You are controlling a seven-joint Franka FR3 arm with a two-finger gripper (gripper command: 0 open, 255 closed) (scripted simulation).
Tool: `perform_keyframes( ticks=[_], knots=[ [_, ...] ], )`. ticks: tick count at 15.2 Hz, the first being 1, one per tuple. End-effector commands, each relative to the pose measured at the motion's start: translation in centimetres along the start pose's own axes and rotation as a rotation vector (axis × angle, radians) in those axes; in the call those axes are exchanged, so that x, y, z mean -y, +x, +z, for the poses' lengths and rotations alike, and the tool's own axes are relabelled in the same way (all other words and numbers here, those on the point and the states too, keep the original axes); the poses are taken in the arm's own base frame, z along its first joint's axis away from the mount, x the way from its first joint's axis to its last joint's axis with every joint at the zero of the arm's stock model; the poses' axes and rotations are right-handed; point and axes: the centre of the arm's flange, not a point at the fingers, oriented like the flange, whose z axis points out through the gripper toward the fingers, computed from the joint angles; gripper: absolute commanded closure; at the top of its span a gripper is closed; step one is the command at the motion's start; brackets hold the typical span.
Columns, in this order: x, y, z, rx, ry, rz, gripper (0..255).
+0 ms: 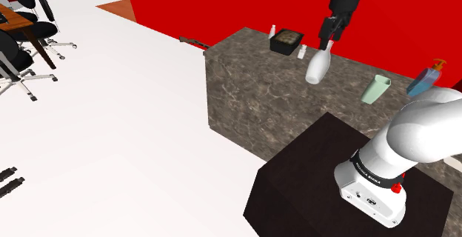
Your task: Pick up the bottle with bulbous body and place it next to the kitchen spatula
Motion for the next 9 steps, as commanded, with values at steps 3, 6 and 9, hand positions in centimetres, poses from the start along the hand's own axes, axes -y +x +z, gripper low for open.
perform_keyframes(
  ticks=[3,6,9],
  knots=[
    [-4.9,1.9,1.9,-0.002,0.009,0.0,0],
    [-8.5,3.2,3.2,-0.004,0.016,0.0,0],
    [-12.1,4.4,4.6,-0.005,0.023,0.001,0]
  ],
)
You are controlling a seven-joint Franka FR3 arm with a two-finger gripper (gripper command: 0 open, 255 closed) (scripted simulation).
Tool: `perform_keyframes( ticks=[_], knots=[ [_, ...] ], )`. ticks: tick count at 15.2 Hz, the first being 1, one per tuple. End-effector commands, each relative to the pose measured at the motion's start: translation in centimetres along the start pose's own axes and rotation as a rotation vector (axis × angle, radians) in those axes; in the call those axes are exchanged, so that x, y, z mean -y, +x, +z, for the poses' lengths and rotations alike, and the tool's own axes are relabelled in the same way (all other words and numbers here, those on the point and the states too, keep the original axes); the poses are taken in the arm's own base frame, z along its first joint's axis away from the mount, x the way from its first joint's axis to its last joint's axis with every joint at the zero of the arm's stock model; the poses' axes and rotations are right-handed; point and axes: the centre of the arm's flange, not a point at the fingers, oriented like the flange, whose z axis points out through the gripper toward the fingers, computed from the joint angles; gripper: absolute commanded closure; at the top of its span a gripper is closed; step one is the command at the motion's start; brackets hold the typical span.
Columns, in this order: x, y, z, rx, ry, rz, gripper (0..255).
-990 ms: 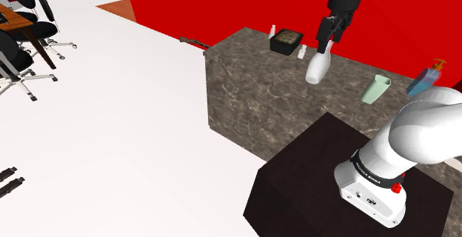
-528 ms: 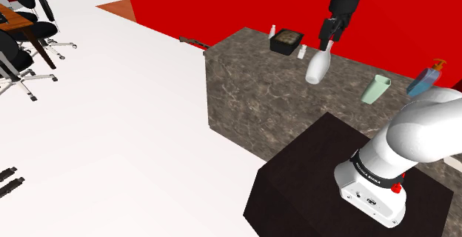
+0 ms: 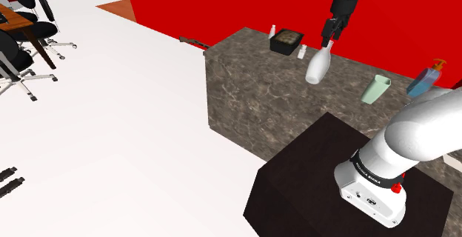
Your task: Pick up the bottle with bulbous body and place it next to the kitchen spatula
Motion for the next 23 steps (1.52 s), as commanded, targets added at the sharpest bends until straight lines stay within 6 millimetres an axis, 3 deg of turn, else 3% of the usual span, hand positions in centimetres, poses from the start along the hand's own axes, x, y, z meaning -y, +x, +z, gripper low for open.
perform_keyframes(
  ticks=[1,20,23],
  knots=[
    [-2.2,1.2,0.7,-0.001,0.003,-0.001,0],
    [-25.0,9.2,9.3,-0.01,0.049,0.002,0],
    [-25.8,9.5,10.7,-0.01,0.051,0.002,0]
  ],
)
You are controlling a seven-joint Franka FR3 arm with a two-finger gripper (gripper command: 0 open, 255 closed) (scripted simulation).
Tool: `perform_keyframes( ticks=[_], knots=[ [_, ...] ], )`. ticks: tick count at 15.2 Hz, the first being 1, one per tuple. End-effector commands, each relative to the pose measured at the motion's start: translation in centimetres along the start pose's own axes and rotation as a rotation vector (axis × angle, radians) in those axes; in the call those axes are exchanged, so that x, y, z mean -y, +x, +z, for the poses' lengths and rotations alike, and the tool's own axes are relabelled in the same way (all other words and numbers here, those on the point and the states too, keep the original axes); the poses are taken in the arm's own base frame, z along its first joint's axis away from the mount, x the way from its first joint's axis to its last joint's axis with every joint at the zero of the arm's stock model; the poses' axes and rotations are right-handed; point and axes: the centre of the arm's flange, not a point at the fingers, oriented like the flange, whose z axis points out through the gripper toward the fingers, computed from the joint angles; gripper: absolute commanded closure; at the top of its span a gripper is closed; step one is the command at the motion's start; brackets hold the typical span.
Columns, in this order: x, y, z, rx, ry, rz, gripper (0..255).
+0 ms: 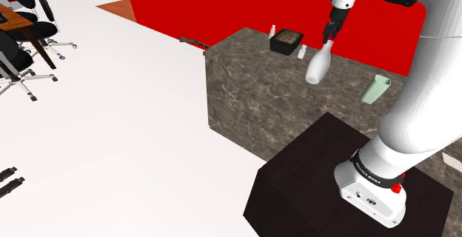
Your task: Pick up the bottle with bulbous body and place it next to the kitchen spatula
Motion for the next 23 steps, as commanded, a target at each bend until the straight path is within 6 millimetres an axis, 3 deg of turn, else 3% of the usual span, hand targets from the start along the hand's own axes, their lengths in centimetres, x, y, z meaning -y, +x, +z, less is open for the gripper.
perform_keyframes(
  ticks=[1,6,13,14,23],
  knots=[
    [-0.3,0.0,1.1,-0.001,0.001,-0.001,0],
    [-0.3,0.0,3.5,-0.001,0.001,-0.001,0],
    [-0.3,0.0,3.5,-0.001,0.001,-0.001,0],
    [-0.3,0.0,3.5,-0.001,0.001,-0.001,255],
    [-0.3,0.0,3.5,-0.001,0.001,-0.001,255]
  ],
)
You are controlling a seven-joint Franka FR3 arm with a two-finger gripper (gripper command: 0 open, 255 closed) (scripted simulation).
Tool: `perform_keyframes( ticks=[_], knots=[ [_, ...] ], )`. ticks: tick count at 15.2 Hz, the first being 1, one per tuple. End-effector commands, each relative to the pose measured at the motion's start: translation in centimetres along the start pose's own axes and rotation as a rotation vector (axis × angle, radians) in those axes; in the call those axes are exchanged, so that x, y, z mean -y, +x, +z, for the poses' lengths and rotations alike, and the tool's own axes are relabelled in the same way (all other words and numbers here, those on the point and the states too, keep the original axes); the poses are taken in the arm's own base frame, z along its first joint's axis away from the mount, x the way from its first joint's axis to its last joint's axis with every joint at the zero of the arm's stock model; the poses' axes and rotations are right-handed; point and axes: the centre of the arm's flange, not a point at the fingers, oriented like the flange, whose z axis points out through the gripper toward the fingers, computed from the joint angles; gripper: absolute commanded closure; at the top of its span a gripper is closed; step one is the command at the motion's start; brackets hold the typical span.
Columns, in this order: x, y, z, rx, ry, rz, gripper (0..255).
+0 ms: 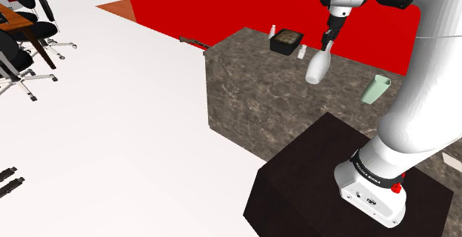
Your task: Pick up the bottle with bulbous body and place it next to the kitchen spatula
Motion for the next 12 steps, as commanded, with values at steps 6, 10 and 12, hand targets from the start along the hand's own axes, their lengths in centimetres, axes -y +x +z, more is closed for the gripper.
perform_keyframes(
  ticks=[6,10,12],
  knots=[
    [0.0,-0.2,-3.2,0.0,0.0,0.0,255],
    [0.0,-0.3,-5.3,0.0,0.0,0.0,255],
    [0.0,-0.3,-6.3,0.0,0.0,0.0,255]
  ],
)
